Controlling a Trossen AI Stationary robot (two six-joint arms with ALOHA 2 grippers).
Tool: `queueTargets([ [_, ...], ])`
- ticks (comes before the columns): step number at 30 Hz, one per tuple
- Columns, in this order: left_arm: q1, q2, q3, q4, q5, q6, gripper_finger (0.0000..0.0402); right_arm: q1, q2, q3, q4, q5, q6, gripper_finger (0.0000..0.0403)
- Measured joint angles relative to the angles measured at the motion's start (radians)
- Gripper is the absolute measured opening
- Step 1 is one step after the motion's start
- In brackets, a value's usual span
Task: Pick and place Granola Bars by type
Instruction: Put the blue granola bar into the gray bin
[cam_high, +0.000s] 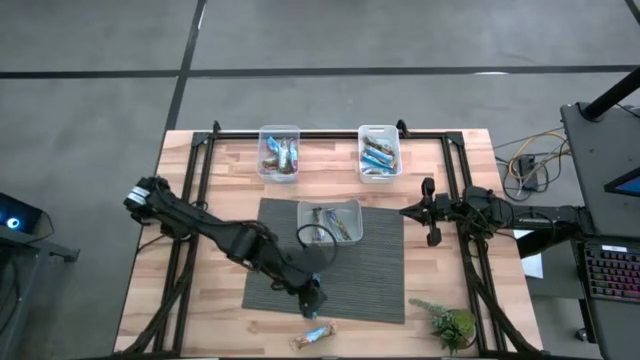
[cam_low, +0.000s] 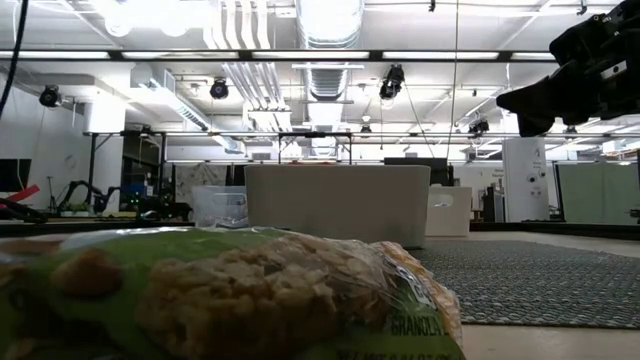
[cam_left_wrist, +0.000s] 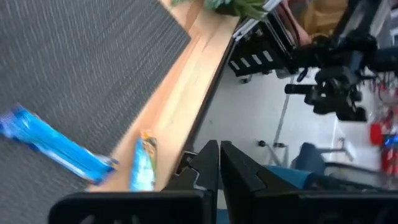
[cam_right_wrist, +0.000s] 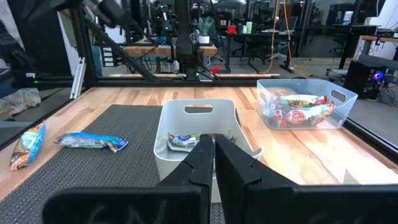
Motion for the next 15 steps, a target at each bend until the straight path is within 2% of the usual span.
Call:
queueTargets([
  [5, -0.019, 0.076, 0.069, -0.008, -0.002, -0.188, 0.0000, 0.000, 0.000, 0.000, 0.000, 0.000, 0.000, 0.0009],
  [11, -0.035, 0.162, 0.132, -0.012, -0.027, -0.300, 0.0000, 0.000, 0.000, 0.000, 0.000, 0.000, 0.000, 0.0009],
  [15, -0.041, 0.198, 0.182, -0.089, -0.037, -0.347, 0.0000, 0.000, 0.000, 0.000, 0.000, 0.000, 0.000, 0.0009],
])
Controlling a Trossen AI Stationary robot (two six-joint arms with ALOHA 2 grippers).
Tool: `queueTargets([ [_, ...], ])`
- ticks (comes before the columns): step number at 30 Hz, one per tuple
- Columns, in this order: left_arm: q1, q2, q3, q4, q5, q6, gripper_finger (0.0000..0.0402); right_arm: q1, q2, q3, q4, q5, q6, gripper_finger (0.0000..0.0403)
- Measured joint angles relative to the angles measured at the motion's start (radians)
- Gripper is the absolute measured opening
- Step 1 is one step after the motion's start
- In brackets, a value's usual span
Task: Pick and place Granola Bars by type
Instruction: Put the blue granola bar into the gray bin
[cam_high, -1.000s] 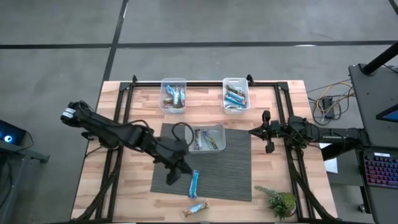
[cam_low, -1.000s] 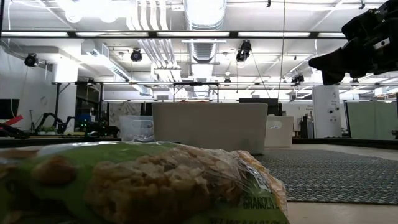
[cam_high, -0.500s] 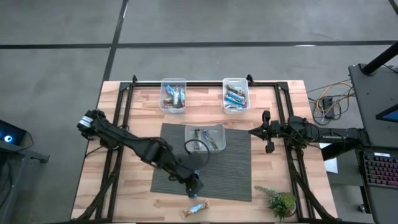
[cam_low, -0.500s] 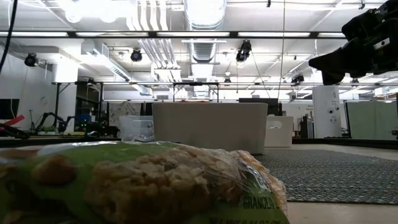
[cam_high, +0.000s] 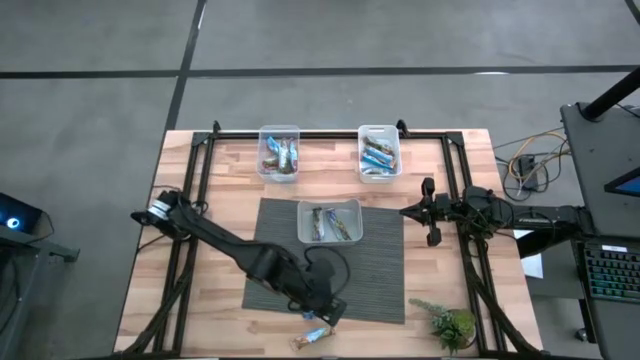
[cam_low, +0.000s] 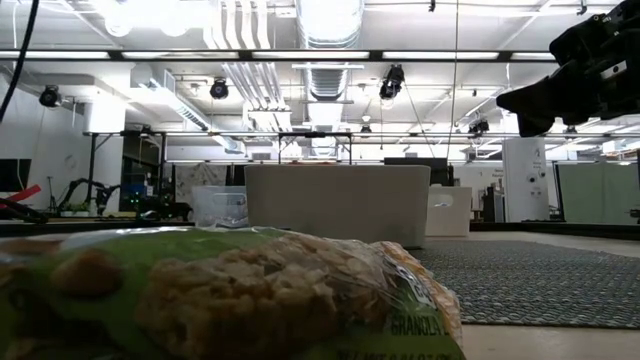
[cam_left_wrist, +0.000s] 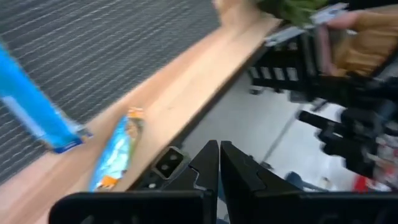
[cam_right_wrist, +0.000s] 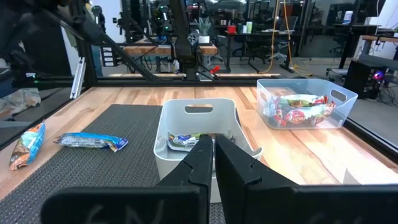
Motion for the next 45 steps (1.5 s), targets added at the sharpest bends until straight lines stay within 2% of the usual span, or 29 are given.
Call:
queueTargets([
  [10, -0.002, 0.095, 0.209, -0.282, -0.055, -0.030, 0.0000, 0.000, 0.000, 0.000, 0.000, 0.000, 0.000, 0.0009],
  [14, -0.002, 0.125, 0.238, -0.321, -0.058, -0.042, 0.0000, 0.000, 0.000, 0.000, 0.000, 0.000, 0.000, 0.0009],
  [20, -0.001, 0.147, 0.208, -0.348, -0.058, -0.056, 0.0000, 0.000, 0.000, 0.000, 0.000, 0.000, 0.000, 0.0009],
  [36, 0.011, 0.145, -0.005, -0.344, -0.060, -0.191, 0.0002, 0.000, 0.000, 0.000, 0.000, 0.000, 0.000, 0.0009],
  [40, 0.015, 0.145, -0.047, -0.297, -0.060, -0.139, 0.0024, 0.000, 0.000, 0.000, 0.000, 0.000, 0.000, 0.0009],
  [45, 0.020, 0.145, -0.073, -0.260, -0.060, -0.135, 0.0075, 0.000, 0.000, 0.000, 0.000, 0.000, 0.000, 0.0009],
])
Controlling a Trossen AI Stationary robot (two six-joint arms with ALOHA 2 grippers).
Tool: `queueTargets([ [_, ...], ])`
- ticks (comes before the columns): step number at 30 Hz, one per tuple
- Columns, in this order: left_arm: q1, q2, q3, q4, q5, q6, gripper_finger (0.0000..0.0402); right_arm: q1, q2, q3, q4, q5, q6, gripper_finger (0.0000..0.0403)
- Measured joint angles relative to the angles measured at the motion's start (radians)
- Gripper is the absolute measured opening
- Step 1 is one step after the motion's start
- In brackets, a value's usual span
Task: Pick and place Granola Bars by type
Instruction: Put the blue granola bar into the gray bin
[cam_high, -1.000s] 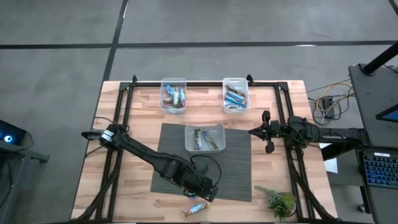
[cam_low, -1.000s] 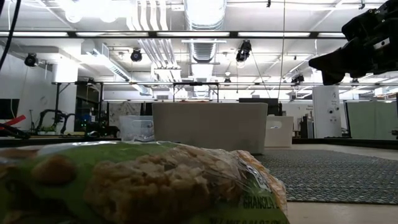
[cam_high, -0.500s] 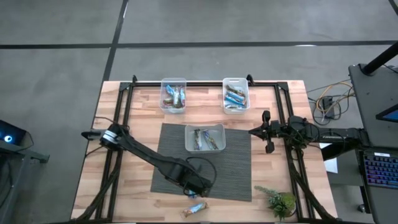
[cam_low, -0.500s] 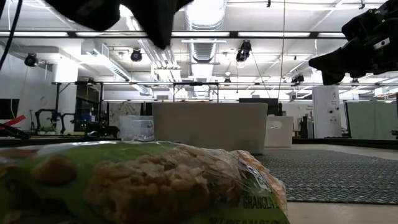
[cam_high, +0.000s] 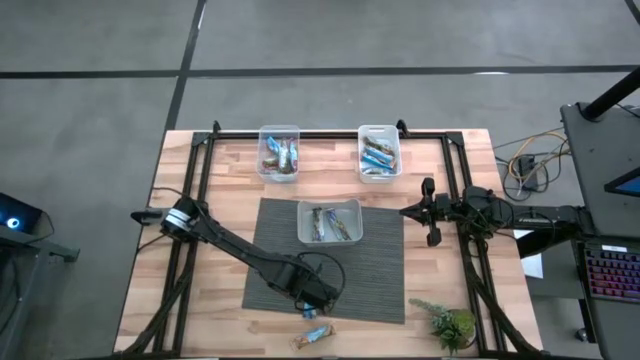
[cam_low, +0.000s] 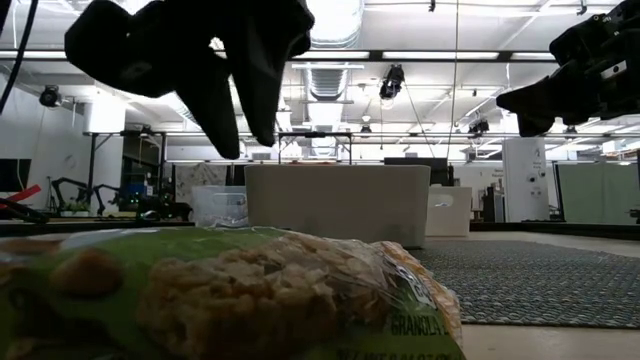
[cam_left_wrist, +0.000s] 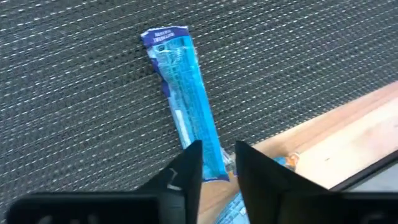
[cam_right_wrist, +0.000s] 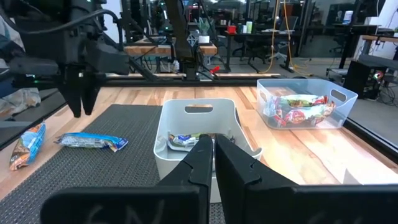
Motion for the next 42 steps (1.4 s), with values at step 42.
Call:
queueTargets([
  [42, 0.064, 0.000, -0.223, 0.234, 0.005, -0.058, 0.0220, 0.000, 0.000, 0.000, 0.000, 0.000, 0.000, 0.0009],
])
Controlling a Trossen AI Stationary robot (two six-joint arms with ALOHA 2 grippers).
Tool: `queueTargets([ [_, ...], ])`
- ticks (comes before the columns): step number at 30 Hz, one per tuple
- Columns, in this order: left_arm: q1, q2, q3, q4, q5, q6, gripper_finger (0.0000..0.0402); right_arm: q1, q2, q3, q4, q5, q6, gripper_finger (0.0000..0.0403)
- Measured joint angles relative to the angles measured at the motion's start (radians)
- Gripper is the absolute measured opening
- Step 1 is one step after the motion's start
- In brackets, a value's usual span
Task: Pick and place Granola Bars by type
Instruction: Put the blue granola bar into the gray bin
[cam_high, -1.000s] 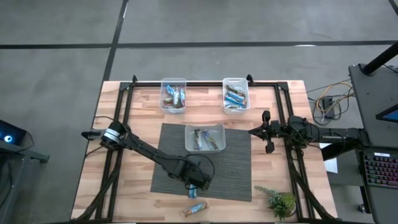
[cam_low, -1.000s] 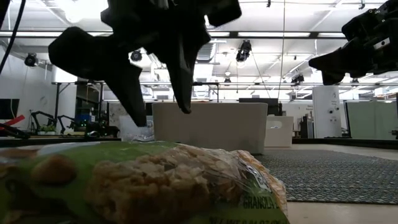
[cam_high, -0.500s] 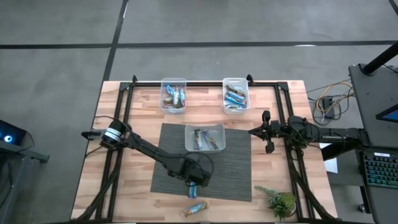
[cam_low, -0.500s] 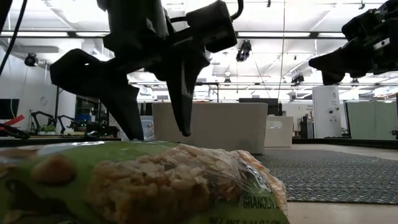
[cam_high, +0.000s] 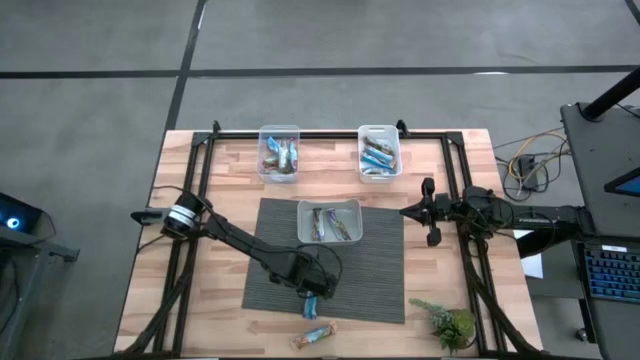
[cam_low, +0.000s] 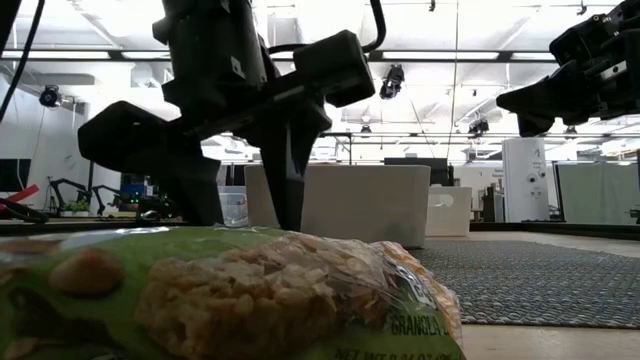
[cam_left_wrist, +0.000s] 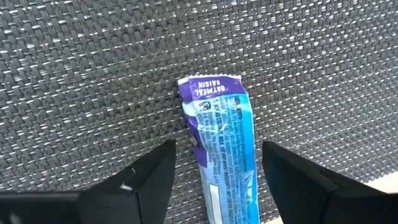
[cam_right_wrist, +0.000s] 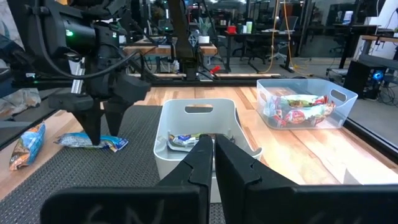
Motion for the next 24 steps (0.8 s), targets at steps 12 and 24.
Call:
queueTargets([
  [12, 0.003, 0.003, 0.000, 0.002, 0.003, 0.004, 0.0220, 0.000, 0.000, 0.000, 0.000, 0.000, 0.000, 0.0009],
  [24, 0.007, 0.003, -0.025, 0.013, 0.005, 0.006, 0.0220, 0.000, 0.000, 0.000, 0.000, 0.000, 0.000, 0.0009],
])
